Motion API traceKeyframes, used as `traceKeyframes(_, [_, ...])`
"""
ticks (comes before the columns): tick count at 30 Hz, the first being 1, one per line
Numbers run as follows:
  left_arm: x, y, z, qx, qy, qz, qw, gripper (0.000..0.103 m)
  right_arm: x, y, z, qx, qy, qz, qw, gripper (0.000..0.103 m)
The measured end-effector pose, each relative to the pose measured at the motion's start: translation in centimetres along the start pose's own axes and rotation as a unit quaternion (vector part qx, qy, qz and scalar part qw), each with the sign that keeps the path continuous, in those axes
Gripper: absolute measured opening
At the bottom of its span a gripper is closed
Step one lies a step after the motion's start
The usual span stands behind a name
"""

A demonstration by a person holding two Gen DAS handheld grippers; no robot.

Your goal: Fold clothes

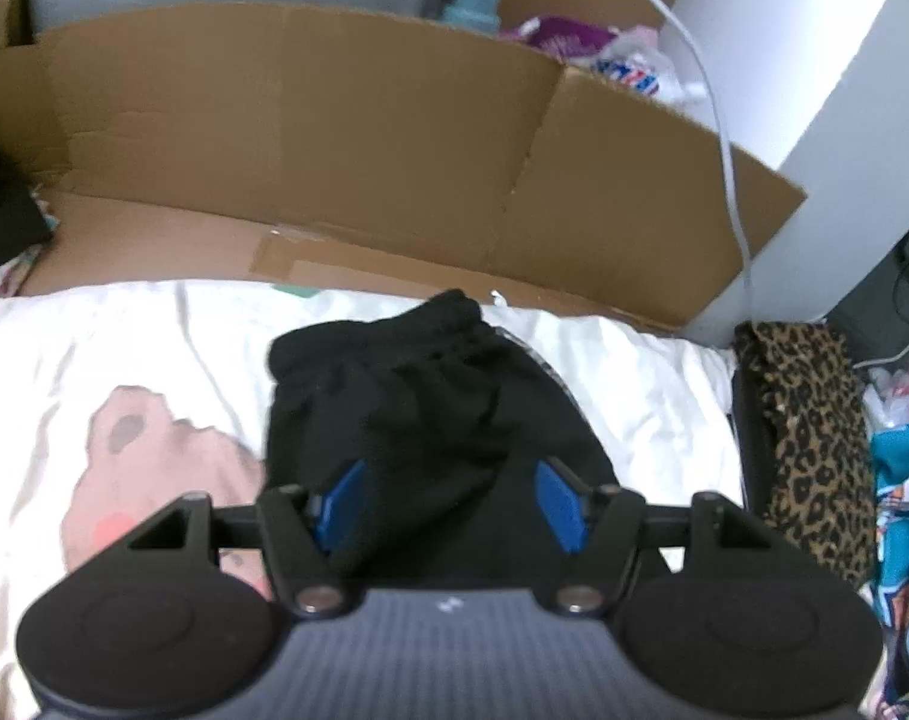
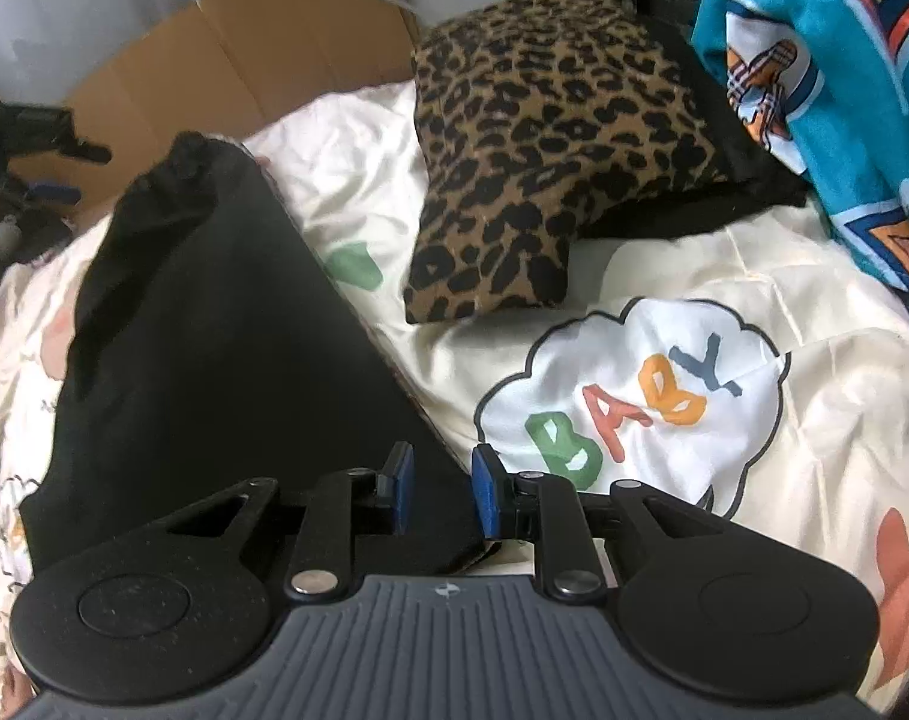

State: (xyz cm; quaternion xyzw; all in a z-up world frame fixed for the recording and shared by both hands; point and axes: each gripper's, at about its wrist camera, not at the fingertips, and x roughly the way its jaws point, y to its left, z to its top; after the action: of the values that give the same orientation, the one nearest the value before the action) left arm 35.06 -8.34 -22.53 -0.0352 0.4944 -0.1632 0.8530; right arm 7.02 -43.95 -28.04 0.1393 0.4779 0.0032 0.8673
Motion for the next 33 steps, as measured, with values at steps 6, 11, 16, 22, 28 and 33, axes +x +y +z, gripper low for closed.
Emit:
traceKeyframes(6, [-2.9,2.5,-2.8,-0.021,-0.007,-0.003,0.9997,0.065,-1.7,0.9,-0.3,0.004,-0.012,0.015,1.000,0.029])
traceKeyframes(11, [-5.7,4.3,-4.3,-0.045,-0.024,-0.029,0.9983,0.064,-2.0,2.0,-0.5,-0.007,-0.010,0.012,1.000,0.029])
traceKeyframes(16, [-6.6,6.5,-6.4,-0.051,-0.018,-0.031,0.9981,0.064,-2.0,2.4,-0.6,-0.002,-0.003,0.008,1.000,0.029])
traceKeyframes(22, [-6.0,10.2,-10.7,-0.088,0.017,-0.025,0.9957,0.052,-2.0,2.5,-1.0,0.011,0.004,0.002,1.000,0.030])
traceKeyframes(28, [-5.4,13.4,-15.3,-0.137,0.062,-0.029,0.9883,0.043,-1.2,3.2,-1.1,0.008,0.018,-0.005,1.000,0.030])
traceKeyframes(33, [-5.0,14.9,-18.1,-0.162,0.090,-0.039,0.9819,0.043,-0.9,4.0,-1.2,0.003,0.025,-0.005,1.000,0.031])
